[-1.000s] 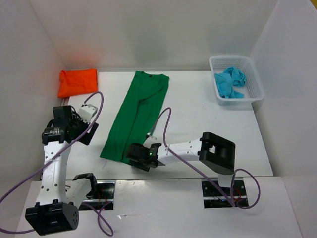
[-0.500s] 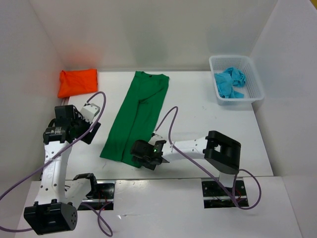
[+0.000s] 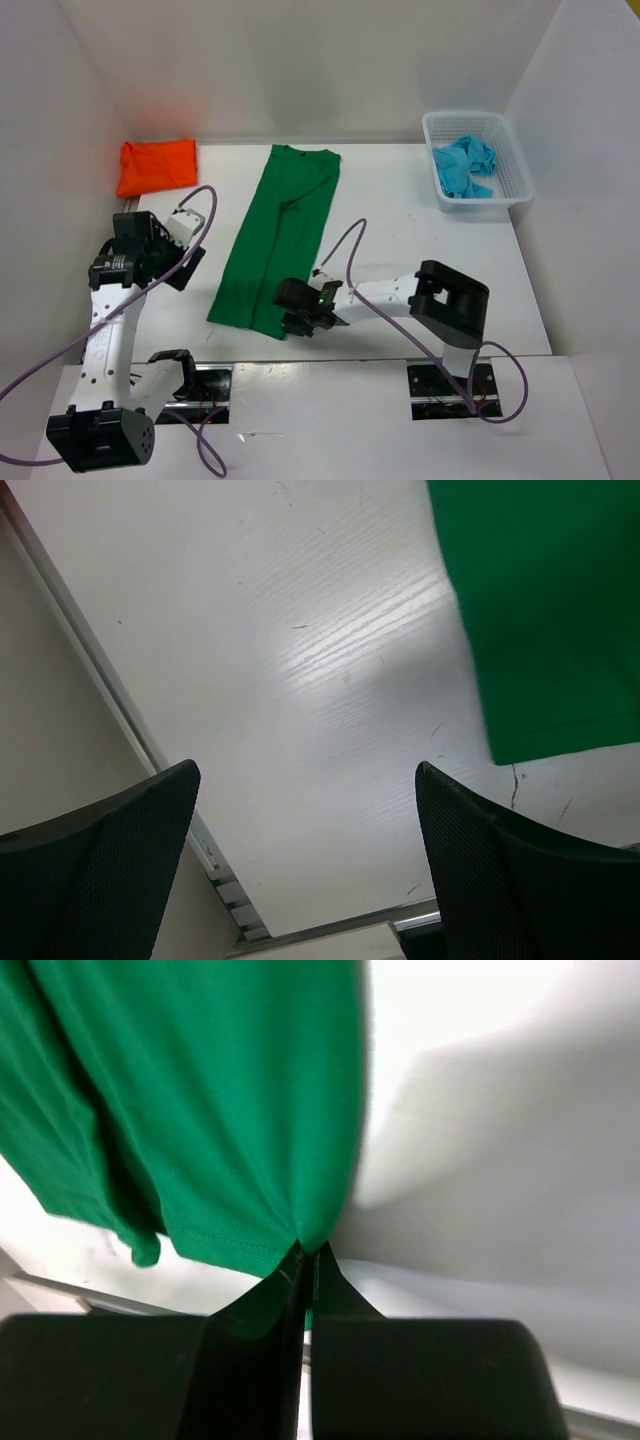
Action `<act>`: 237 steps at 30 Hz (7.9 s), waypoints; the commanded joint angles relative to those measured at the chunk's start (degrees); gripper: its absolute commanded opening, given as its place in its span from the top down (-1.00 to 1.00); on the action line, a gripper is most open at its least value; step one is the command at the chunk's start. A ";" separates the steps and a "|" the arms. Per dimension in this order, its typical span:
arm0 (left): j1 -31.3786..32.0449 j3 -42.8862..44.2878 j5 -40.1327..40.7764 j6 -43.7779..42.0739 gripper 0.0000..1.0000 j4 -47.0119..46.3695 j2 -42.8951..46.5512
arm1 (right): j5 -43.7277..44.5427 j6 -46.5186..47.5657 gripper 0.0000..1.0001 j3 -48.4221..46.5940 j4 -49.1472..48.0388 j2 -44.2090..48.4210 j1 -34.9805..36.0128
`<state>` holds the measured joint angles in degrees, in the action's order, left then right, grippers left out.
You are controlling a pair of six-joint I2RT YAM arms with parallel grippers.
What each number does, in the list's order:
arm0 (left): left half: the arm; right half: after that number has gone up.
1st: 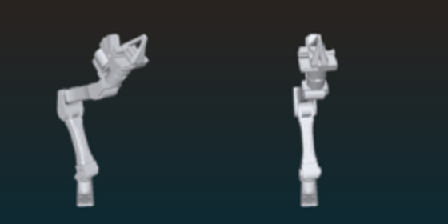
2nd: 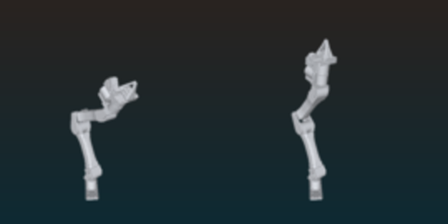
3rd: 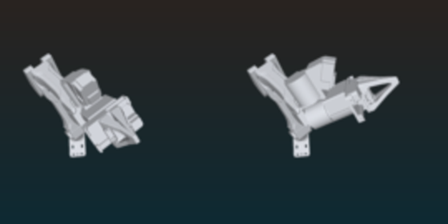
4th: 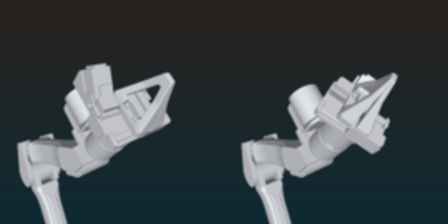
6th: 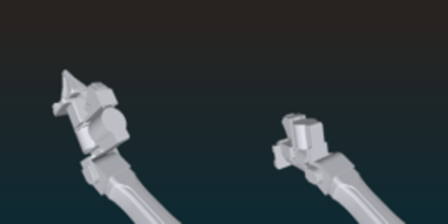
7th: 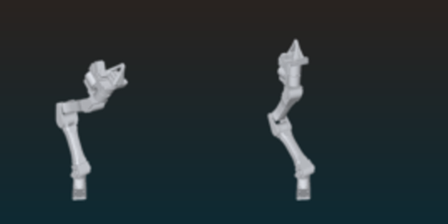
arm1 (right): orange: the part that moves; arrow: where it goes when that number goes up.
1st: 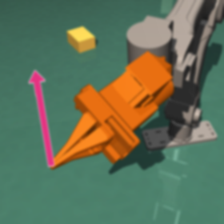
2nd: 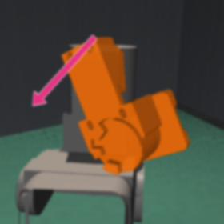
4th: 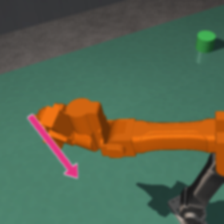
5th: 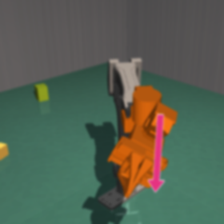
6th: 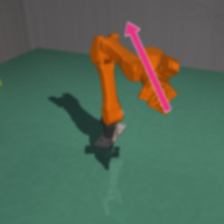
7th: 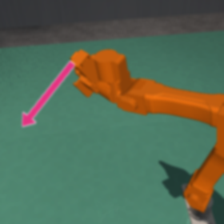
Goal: Fold and stack the t-shirts
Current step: Rotate the tshirt 90 degrees, then grab the bottom of the folded rectangular tshirt with both arms, then fold the folded rectangular tshirt in 1/3 of the way, then grab one side of the 2/3 rectangular tshirt with both arms, then fold the long partially folded tshirt into a neat square
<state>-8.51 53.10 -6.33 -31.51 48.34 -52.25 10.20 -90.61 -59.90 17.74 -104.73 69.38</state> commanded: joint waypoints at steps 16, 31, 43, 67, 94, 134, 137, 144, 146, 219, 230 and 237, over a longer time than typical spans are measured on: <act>19.12 -10.91 -28.82 -83.68 -0.95 12.65 25.11 | -3.17 16.34 -0.31 14.72 11.35 18.23 -4.35; 53.69 -14.01 -15.65 -83.02 -0.43 4.13 -16.17 | -9.58 22.75 -0.35 17.36 13.65 22.38 -6.46; 53.07 -15.05 -10.47 -82.49 -0.25 7.03 -18.33 | -14.58 28.20 -0.35 16.83 10.56 18.59 -9.71; 53.60 -13.81 -15.73 -76.95 0.73 0.88 -25.36 | -15.82 29.35 -0.25 15.87 8.72 13.77 -10.23; 24.52 14.75 -28.65 -47.53 1.00 -5.08 -32.47 | -20.04 56.41 1.00 -19.63 23.48 6.40 -33.78; 17.57 13.52 -13.64 -29.76 -0.65 -52.20 -47.25 | -20.13 73.64 -0.08 -67.56 34.91 -23.43 -46.80; 14.86 15.09 -10.55 -27.83 -0.67 -49.15 -44.44 | -20.13 74.35 0.27 -57.99 32.29 -17.73 -42.50; 7.11 16.70 -12.57 -21.93 -0.69 -31.57 -33.38 | -22.24 73.57 0.88 -63.11 32.71 -27.88 -34.49; 7.11 11.01 -15.89 -27.86 -0.69 -26.66 -30.38 | -23.73 71.72 0.88 -66.47 31.93 -32.53 -33.79; 28.99 2.36 -17.40 -48.22 1.00 -13.72 -38.21 | -31.91 59.75 1.00 -9.56 17.41 -2.86 -40.03; 33.11 5.33 -23.55 -36.99 1.00 9.84 -26.25 | -35.94 56.69 1.00 2.06 26.47 18.74 -32.65; 33.04 17.20 -30.93 -30.73 1.00 19.33 -28.52 | -38.58 54.22 1.00 -2.23 35.35 28.17 -32.03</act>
<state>25.19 66.08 -31.05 -66.89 60.62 -79.70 -26.35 -34.72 -59.18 47.29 -79.88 37.36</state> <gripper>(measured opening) 0.015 0.022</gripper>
